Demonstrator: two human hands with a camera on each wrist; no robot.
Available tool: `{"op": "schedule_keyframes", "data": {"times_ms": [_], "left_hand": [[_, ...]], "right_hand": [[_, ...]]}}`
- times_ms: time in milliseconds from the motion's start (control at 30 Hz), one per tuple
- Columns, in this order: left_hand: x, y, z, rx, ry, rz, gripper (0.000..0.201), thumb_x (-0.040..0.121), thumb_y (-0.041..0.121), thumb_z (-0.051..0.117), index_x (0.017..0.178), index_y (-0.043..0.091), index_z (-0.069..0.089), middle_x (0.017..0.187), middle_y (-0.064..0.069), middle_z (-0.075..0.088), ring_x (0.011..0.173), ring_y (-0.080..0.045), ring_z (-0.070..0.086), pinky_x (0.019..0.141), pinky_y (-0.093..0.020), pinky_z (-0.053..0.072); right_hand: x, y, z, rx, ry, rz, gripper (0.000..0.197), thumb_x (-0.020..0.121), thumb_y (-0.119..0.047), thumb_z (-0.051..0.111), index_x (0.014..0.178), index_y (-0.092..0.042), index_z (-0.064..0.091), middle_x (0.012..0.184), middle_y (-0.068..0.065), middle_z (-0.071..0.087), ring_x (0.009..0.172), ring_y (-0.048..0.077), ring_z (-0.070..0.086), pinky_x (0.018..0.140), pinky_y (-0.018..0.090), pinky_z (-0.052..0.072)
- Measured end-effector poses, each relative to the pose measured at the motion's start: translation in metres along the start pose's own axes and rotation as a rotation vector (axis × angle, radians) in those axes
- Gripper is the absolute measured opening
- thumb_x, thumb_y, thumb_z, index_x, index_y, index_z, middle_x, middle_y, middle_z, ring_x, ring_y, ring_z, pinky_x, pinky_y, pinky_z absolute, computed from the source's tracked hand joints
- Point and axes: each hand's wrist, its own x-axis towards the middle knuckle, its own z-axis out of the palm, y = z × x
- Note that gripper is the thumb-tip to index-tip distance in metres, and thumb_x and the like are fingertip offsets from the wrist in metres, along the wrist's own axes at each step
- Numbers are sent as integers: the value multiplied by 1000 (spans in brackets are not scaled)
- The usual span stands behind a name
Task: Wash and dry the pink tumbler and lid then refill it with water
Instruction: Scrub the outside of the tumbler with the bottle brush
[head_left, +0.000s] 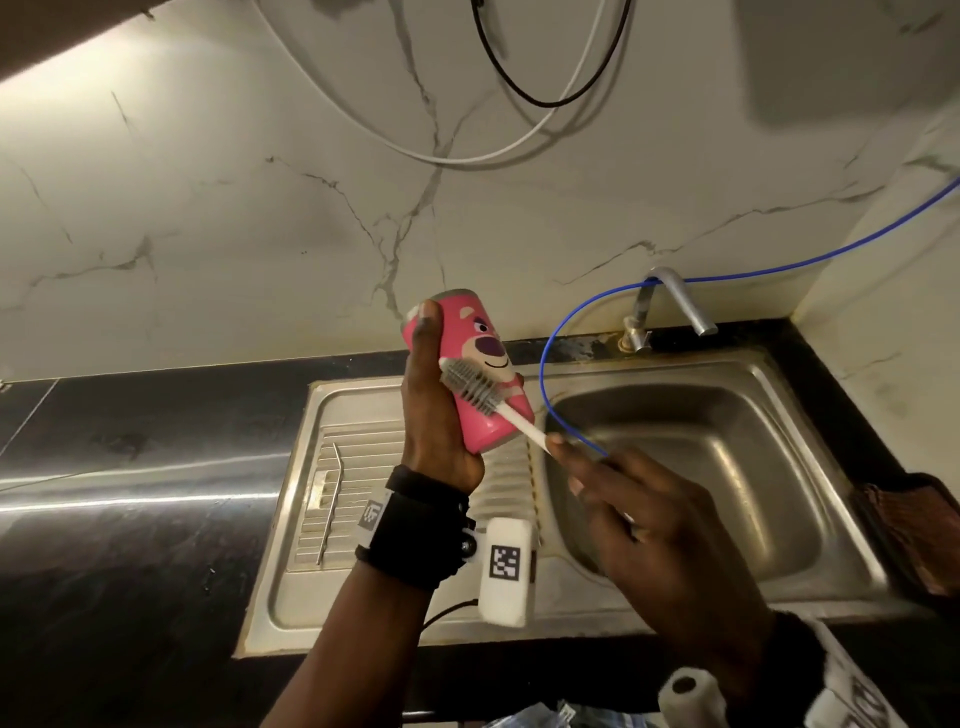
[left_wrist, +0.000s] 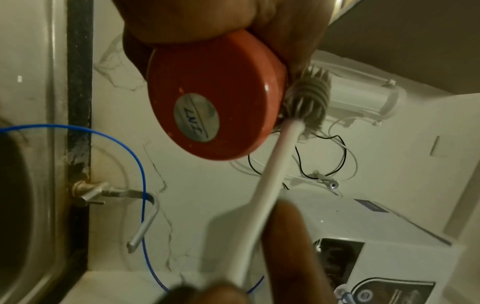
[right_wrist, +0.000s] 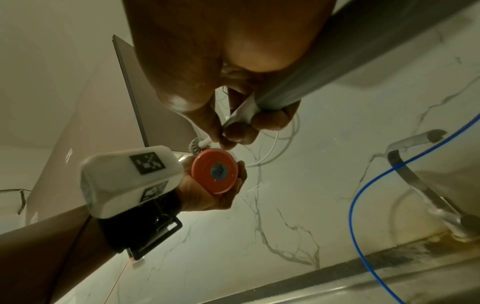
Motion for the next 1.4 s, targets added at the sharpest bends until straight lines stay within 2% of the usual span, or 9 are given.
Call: {"op": "schedule_keyframes", "data": {"times_ms": [200,300,467,733,1000,1100,1233,1333,1400], "left_hand": [[9,13,-8,-48,50,69,70,103,69,50,140,11,62,99,-7,70,86,-23,69,86,-42,60],[7,15,-8,-57,65,86,68,103,68,49,138,11,63,97,-6,71,84,-21,69,83,-40,61],[-5,-4,8,-23,-13,-8,74,96,72,54,137,11,64,97,-8,66,83,-27,63,75,-39,60],[4,14,-3,-104,34,87,64,104,69,48,133,14,66,100,-7,72,86,-23,69,87,-43,59],[0,-2,3,-107,-39,1,62,104,68,46,129,17,69,103,-6,74,86,-23,70,76,-37,64],[5,9,-4,-92,-9,41,60,105,66,45,128,17,70,101,-6,74,84,-19,72,74,-35,65],[6,10,-10,-25,9,71,68,105,65,46,144,11,63,112,-12,72,94,-25,69,83,-41,61],[4,0,-8,13,-9,24,63,103,62,51,141,14,65,118,-15,69,102,-30,67,88,-44,59],[2,-3,-3,-2,-47,-14,53,103,58,52,133,17,68,112,-13,70,94,-27,69,83,-41,60]], "right_hand": [[-12,2,-5,7,-23,5,54,99,-11,63,146,-37,56,86,-7,54,66,10,55,61,32,47],[-19,4,-8,15,-10,30,52,99,-14,62,144,-38,57,84,-6,54,67,11,56,61,27,45],[11,-1,2,-5,111,-8,51,94,0,69,140,-22,64,82,-12,50,65,2,50,64,10,37],[-14,0,-6,83,39,39,48,98,-15,61,143,-32,60,79,-11,49,64,6,53,60,16,40],[14,0,2,94,95,-4,51,97,2,61,145,-17,59,87,-7,62,77,4,60,78,10,43],[0,2,0,108,34,9,50,100,-10,56,148,-24,55,87,-9,60,76,4,60,74,14,45],[-15,7,-1,106,-29,51,53,102,-19,50,152,-37,47,91,-12,59,78,7,63,70,25,50],[-1,9,2,74,0,25,51,101,-22,44,152,-28,49,92,-9,59,78,9,62,72,24,48],[12,8,4,41,16,0,53,99,-21,41,151,-19,50,94,-4,61,81,13,64,78,26,49]]}}
